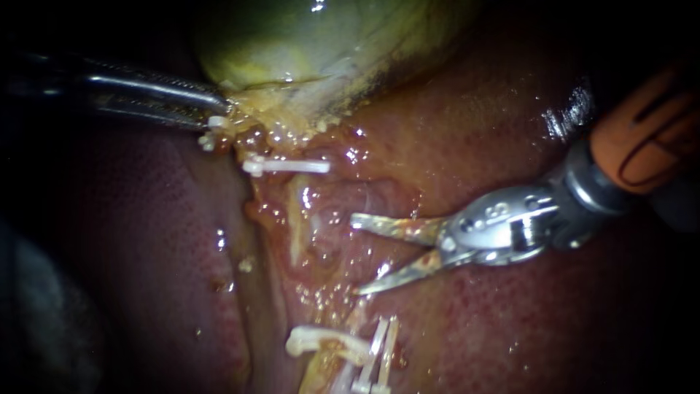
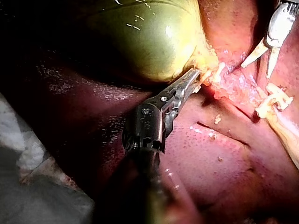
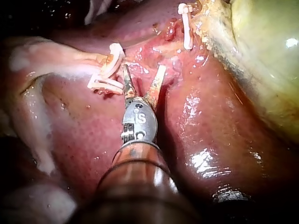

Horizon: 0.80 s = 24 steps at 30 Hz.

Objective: Go back from the cut right tube

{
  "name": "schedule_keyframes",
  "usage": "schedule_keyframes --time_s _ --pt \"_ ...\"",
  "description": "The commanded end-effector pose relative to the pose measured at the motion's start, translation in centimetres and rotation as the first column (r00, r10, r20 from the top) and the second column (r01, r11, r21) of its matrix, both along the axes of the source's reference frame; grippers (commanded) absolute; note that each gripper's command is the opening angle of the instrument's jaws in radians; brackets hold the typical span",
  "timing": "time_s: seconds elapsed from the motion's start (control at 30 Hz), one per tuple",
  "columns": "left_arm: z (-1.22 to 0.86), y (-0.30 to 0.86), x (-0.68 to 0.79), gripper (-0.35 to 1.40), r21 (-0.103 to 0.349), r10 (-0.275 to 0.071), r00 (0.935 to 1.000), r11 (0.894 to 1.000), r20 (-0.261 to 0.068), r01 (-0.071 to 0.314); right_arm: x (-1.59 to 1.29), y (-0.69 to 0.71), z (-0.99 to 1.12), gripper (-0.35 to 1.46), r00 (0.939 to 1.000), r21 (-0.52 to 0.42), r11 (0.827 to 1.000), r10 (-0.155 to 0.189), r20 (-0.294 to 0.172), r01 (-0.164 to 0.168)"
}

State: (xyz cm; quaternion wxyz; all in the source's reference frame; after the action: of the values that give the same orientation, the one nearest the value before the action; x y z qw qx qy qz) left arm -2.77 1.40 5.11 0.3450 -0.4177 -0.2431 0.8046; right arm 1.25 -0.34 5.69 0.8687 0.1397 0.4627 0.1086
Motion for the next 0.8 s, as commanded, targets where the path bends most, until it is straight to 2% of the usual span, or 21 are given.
schedule_keyframes --time_s 0.03,0.13,0.2,0.47,0.6,0.8 --pt "0.00 0.00 0.00 -0.35 0.000 0.000 1.0000 1.000 0.000 0.000 -0.06 0.02 -0.01 1.45 0.9999 -0.003 1.000 0.004 0.014 -0.004" --pt "0.00 0.00 0.00 -0.35 0.000 0.000 1.0000 1.000 0.000 0.000 -0.24 0.06 -0.05 1.45 0.9987 -0.014 1.000 0.022 0.046 -0.022" --pt "0.00 0.00 0.00 -0.35 0.000 0.000 1.0000 1.000 0.000 0.000 -0.33 0.10 -0.07 1.45 0.9985 -0.012 1.000 0.023 0.050 -0.023" --pt "0.02 -0.02 -0.03 -0.35 -0.002 -0.002 1.0000 1.000 -0.002 0.002 -0.38 0.11 -0.08 1.45 0.9979 0.000 0.999 0.032 0.056 -0.032" --pt "0.11 -0.08 -0.14 -0.35 -0.009 -0.008 0.9999 1.000 -0.007 0.008 -0.38 0.12 -0.07 1.45 0.9981 0.002 1.000 0.030 0.055 -0.030" --pt "0.31 -0.19 -0.34 -0.35 -0.008 0.004 1.0000 1.000 0.000 -0.004 -0.38 0.13 -0.06 1.45 0.9980 0.002 1.000 0.031 0.055 -0.031"
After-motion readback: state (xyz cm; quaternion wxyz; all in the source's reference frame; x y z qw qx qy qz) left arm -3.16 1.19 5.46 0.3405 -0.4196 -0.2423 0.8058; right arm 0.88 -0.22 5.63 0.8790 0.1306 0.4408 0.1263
